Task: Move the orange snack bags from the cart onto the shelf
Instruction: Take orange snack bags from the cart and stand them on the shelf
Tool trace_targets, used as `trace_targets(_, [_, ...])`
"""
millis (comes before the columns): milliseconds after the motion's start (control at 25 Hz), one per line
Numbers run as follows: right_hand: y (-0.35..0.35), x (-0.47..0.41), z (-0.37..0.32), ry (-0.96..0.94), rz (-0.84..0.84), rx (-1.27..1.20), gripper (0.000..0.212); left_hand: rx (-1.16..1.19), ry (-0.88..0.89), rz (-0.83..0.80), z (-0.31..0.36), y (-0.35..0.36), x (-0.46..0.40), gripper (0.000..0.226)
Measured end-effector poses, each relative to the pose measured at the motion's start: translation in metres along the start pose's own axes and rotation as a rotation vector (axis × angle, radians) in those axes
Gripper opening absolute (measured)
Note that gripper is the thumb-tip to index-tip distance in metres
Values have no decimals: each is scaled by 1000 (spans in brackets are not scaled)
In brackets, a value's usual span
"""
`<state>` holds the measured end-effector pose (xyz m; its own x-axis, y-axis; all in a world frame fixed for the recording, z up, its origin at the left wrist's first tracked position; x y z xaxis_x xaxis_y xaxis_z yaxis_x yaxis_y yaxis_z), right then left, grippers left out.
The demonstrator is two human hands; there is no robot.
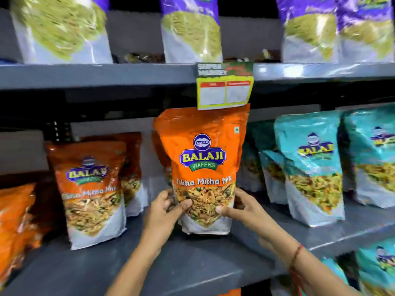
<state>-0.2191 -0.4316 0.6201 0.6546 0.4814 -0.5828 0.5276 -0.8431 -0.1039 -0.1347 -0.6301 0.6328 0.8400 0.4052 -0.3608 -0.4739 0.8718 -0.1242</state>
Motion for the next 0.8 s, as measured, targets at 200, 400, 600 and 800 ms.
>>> trace_targets(200, [12, -66, 56, 115, -78, -23, 57, -94, -78, 77, -31, -20, -63, 49])
trace_targets(400, [10, -87, 95, 206, -120, -90, 59, -209, -107, 145, -55, -17, -85, 61])
trace_targets(600, [10, -88, 96, 239, -139, -116, 49, -251, -111, 161, -54, -18, -83, 73])
trace_targets(800, [10, -82, 88, 237, -123, -102, 45, -283, -91, 185, -49, -17, -75, 64])
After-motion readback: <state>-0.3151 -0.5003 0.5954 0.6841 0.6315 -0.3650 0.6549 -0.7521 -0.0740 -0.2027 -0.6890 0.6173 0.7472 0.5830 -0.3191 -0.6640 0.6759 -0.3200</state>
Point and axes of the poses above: each hand's wrist, its own x-axis away from the middle knuckle, its own y-axis out of the palm, z = x × y, the point moved 6 cm from there along -x, towards the middle knuckle, and after that the axes turned 8 degrees about -y, right-handed, at the moved point
